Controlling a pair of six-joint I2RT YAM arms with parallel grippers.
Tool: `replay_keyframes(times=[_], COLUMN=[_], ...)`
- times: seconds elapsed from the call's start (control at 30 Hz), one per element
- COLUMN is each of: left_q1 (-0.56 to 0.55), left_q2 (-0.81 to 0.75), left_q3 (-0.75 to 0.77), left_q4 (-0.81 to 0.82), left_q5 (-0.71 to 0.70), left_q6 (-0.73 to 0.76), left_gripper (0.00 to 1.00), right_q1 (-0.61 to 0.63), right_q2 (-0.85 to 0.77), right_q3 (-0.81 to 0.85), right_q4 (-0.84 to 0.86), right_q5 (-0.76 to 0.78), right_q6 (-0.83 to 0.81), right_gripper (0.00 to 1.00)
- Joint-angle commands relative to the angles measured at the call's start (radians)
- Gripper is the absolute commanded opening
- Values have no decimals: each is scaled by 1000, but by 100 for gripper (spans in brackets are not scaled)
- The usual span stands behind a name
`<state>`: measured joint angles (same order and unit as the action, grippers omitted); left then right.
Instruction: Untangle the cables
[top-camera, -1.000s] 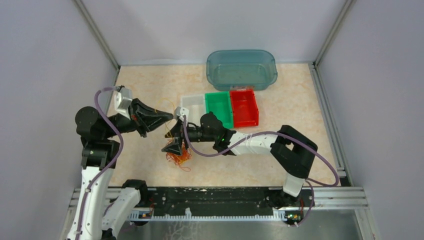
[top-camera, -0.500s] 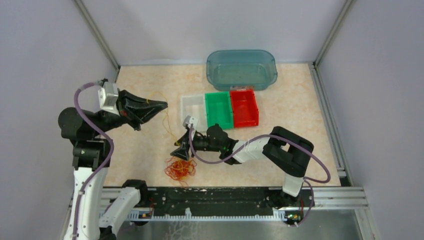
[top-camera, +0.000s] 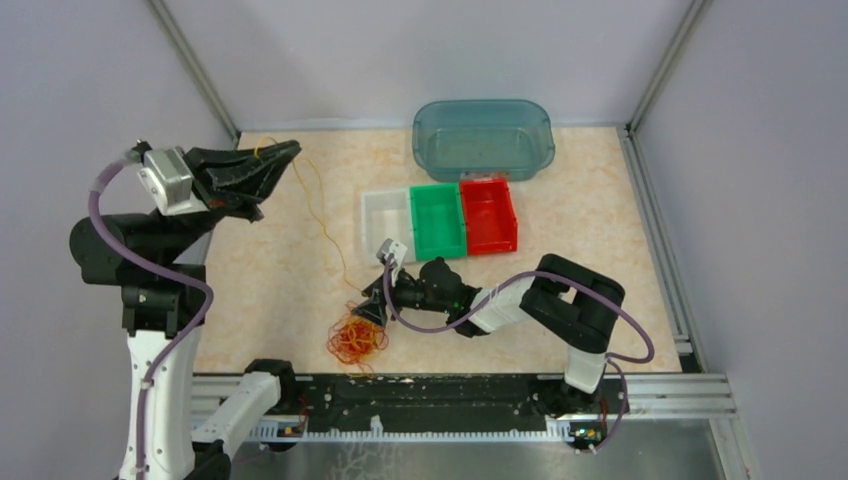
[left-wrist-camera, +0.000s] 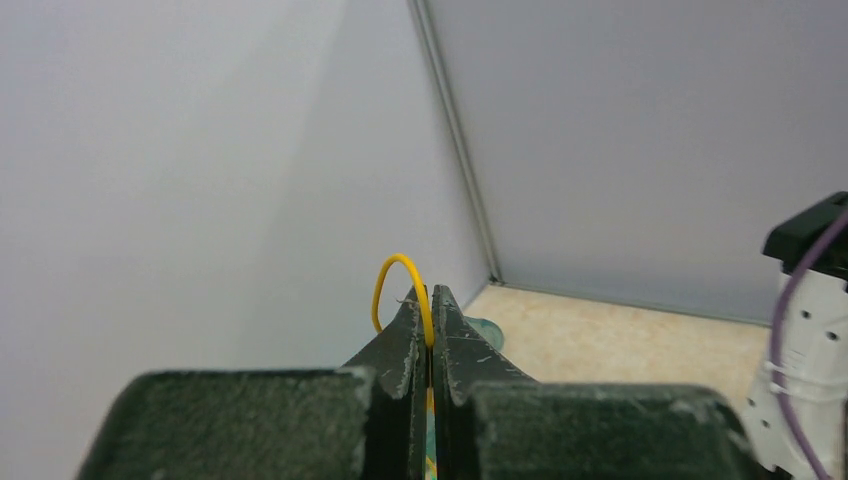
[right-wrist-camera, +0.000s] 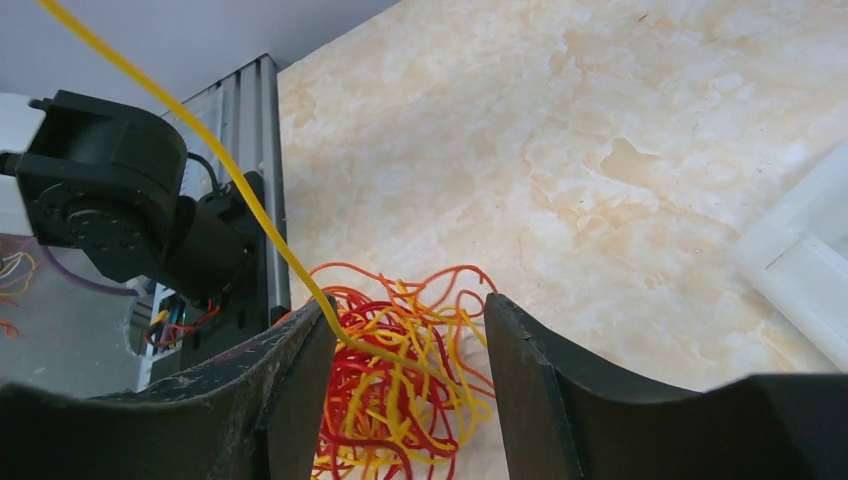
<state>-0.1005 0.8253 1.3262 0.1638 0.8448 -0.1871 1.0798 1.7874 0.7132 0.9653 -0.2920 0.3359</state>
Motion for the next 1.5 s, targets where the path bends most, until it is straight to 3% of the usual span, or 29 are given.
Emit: replay_keyframes(times=[0.0, 0.2, 0.37, 0.7, 1.1, 1.47], left_q1=[-3, -3, -2, -2, -3, -3], left_q2=[26, 43, 53, 50, 44, 29], left_q3=[77, 108, 125, 151, 162, 128], left_q4=[42, 70, 101, 28, -18, -90], left_q5=[-133, -245, -280, -236, -176, -69], left_q6=[87, 155, 177, 187, 160, 64], left_gripper=[0, 0, 0, 0, 0, 0], right_q1=[8, 8, 9, 5, -16, -18], right_q2=[-43, -73, -86, -220, -274, -188], right_q3=[-6, 6, 9, 78, 277, 503], right_q4=[54, 41, 28, -94, -226, -302], right_q5=[28, 42, 53, 68, -50, -200], right_q6=[3, -5, -9, -64, -95, -56], right_gripper=[57, 57, 63, 81, 94, 90])
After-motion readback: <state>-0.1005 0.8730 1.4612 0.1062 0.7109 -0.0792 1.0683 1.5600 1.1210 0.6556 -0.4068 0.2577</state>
